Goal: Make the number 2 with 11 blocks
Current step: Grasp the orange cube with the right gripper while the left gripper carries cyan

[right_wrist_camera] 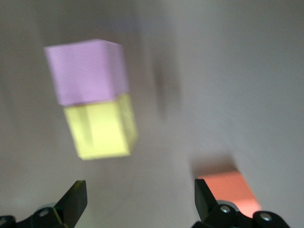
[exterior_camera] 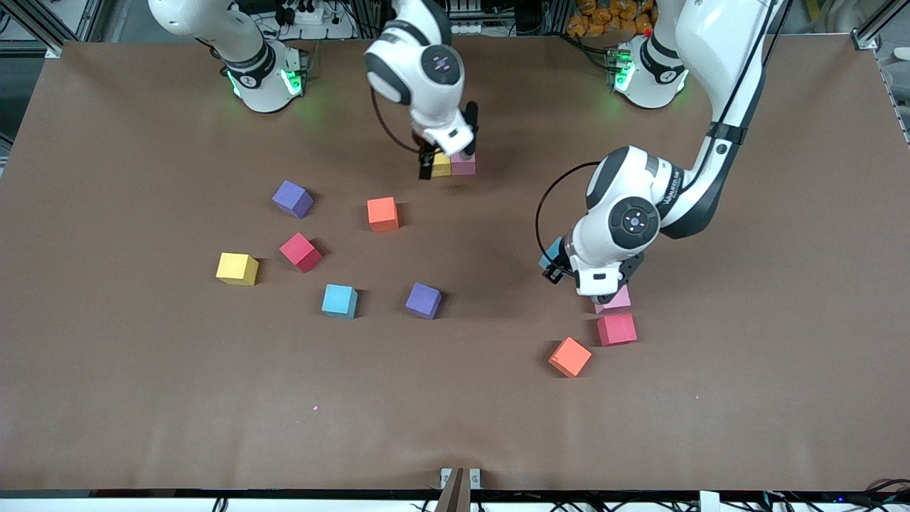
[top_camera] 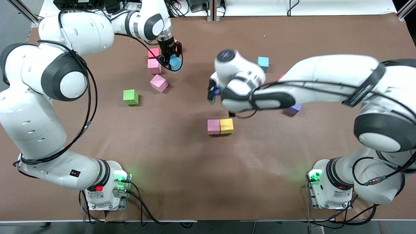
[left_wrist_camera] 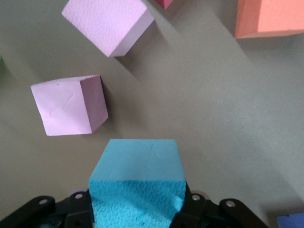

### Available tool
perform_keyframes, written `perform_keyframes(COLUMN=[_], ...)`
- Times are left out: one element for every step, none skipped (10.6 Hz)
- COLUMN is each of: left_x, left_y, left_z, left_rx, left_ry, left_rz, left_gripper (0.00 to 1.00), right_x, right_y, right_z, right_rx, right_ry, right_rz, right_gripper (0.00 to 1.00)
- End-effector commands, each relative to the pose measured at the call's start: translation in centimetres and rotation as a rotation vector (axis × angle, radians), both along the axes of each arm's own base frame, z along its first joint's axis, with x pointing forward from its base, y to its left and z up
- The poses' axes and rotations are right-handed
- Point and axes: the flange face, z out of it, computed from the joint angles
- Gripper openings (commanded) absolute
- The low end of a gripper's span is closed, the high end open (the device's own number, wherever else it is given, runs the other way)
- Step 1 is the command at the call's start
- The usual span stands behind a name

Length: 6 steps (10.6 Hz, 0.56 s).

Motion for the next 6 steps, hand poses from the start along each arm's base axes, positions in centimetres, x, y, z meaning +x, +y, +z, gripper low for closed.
perform_keyframes(left_x=[-1.7,-1.9,-2.4,-2.9,-3.7,-4.7], left_y=[-1.1,-1.2,-2.2,-2.8,-3.6,-4.0], left_z=[0.0,-0.3,-0.4,-0.8,-1.1,-1.6], left_rx=[0.014,0.016,0.012,0.010,0.008,0.007], left_ry=[-0.014,-0.008,-0.007,-0.006,-0.003,0.006], left_rz=[0.039,0.049,0.050,0.076,0.090,0.104], left_gripper=[0.38,0.38,0.38,0.38,0.38,0.38], right_x=[6.1,8.5,9.6,9.7,9.6,9.5], right_y=[-5.9,-7.8,-9.1,-9.3,-9.2,-8.9], right_z=[1.4,1.3,0.8,0.4,0.0,-0.9], right_rx=[0.024,0.035,0.022,0.005,-0.016,-0.043], right_ry=[-0.009,-0.030,-0.041,-0.053,-0.063,-0.075], right_rz=[-0.160,-0.246,-0.369,-0.497,-0.621,-0.743], right_gripper=[1.00,1.00,1.00,1.00,1.00,1.00])
